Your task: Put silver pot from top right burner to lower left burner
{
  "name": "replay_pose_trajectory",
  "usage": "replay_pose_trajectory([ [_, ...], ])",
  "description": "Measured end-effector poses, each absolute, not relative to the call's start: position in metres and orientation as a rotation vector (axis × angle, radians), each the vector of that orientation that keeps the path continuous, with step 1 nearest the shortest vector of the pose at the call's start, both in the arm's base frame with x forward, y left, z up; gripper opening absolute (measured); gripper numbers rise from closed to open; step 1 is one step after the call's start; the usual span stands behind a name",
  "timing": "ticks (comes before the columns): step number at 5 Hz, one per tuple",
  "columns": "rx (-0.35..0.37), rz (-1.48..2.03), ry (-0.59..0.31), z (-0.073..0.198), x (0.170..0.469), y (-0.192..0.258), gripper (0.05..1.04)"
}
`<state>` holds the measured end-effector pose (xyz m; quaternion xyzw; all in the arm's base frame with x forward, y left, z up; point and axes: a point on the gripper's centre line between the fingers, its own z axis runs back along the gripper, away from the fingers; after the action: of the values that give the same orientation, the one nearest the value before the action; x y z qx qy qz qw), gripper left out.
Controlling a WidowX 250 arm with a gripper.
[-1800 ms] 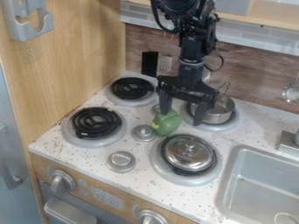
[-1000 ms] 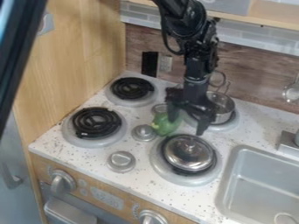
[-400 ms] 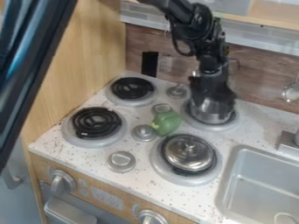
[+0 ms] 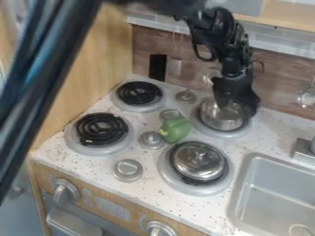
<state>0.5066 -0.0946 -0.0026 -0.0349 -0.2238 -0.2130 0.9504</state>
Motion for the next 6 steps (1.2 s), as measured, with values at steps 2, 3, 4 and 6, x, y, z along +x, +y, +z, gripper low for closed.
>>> replay_pose_trajectory([
  [2,-0.064,-0.416,-0.405,-0.032,0.519,-0.095,0.956],
  [3,-0.060,-0.422,-0.404,-0.033,0.519,-0.095,0.651],
  [4,-0.052,-0.428,-0.408,-0.034,0.518,-0.094,0.350],
  [6,-0.046,-0.451,-0.376,-0.034,0.498,-0.091,0.086],
])
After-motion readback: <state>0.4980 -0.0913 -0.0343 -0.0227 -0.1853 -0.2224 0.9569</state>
